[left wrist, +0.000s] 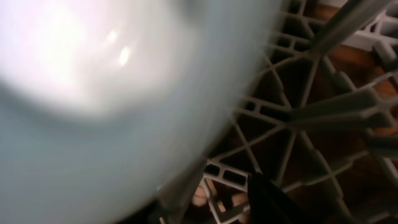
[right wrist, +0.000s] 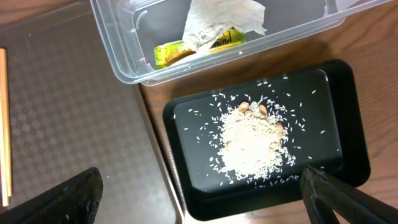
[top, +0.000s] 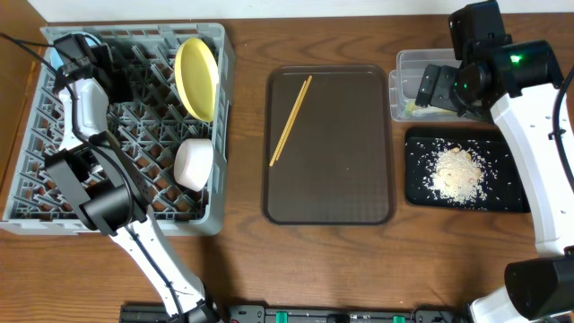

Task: Sort waste into correct bins and load items into the dishwasher

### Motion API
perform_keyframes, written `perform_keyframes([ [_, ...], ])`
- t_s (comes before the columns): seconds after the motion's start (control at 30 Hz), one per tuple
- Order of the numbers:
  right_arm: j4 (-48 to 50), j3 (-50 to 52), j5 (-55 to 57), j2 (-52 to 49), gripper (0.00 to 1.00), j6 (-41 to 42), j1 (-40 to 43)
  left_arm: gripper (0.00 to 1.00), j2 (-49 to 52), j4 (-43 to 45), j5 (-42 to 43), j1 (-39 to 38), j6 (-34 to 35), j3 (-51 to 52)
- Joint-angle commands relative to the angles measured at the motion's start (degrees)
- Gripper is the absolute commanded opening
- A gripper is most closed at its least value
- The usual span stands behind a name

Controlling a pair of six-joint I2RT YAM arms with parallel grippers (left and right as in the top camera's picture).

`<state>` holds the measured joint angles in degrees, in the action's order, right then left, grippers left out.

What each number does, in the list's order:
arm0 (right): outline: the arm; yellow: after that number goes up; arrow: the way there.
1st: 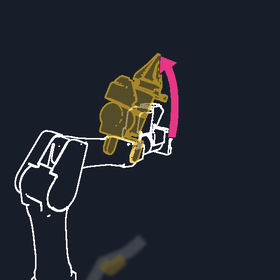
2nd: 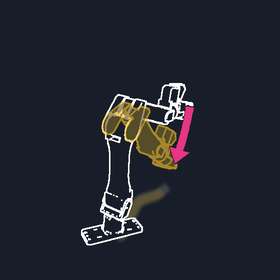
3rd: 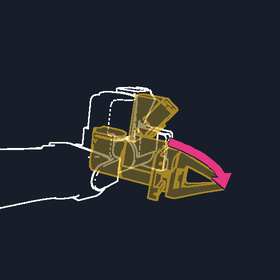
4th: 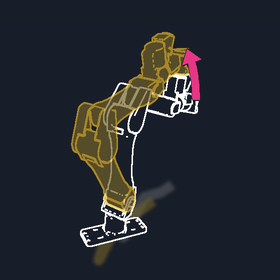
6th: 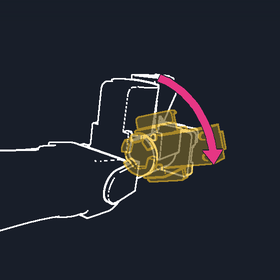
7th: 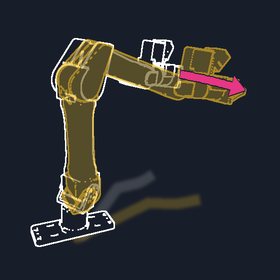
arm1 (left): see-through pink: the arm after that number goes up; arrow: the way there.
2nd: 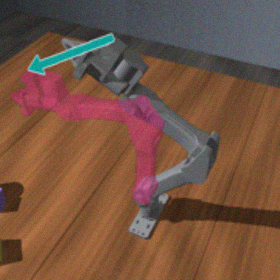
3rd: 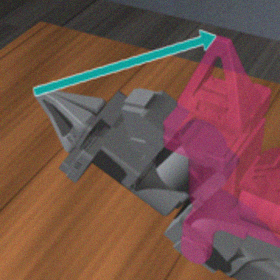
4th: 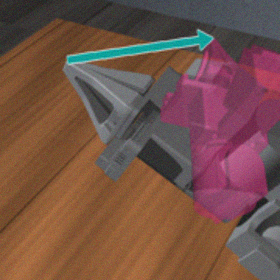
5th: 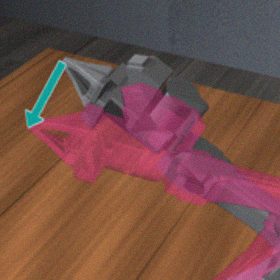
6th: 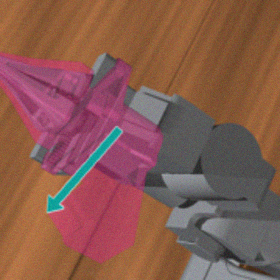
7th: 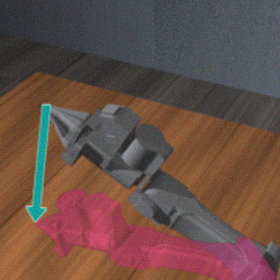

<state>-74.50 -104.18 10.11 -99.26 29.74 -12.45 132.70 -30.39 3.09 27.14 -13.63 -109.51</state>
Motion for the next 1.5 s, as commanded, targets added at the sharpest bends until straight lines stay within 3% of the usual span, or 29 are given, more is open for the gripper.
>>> perform_keyframes([
  [0.0, -0.1, -0.2, 0.6, 0.6, 0.99, 0.4, 0.0, 0.5, 4.8, -5.7, 5.1, 0.2, 1.9, 4.1],
  [0.27, -0.1, -0.2, 0.6, 0.6, 0.99, 0.4, 0.0, 0.47, 1.3, -5.5, 5.1, 0.2, 4.8, 3.7],
  [0.4, -0.1, -0.2, 0.6, 0.6, 0.99, 0.4, 0.0, 0.36, -3.8, -4.4, 5.5, 0.2, 5.2, 3.3],
  [0.8, -0.1, -0.2, 0.6, 0.6, 0.99, 0.4, 0.0, 0.36, -16.0, 2.0, 5.5, 1.2, 8.9, 3.3],
  [0.97, -0.1, -0.2, 0.6, 0.6, 0.99, 0.4, 0.0, 0.38, -15.8, 6.6, 5.5, 3.4, 11.2, 3.3],
  [1.17, -0.1, -0.2, 0.6, 0.6, 0.99, 0.4, 0.0, 0.48, -11.3, 11.0, 5.3, 6.7, 11.9, 3.3],
  [1.33, -0.1, -0.2, 0.6, 0.6, 0.99, 0.4, 0.0, 0.49, -7.3, 17.0, 5.3, 9.7, 20.4, 3.3],
  [1.47, -0.1, -0.2, 0.6, 0.6, 0.99, 0.4, 0.0, 0.49, -5.2, 19.4, 5.5, 10.3, 21.9, 3.3],
])
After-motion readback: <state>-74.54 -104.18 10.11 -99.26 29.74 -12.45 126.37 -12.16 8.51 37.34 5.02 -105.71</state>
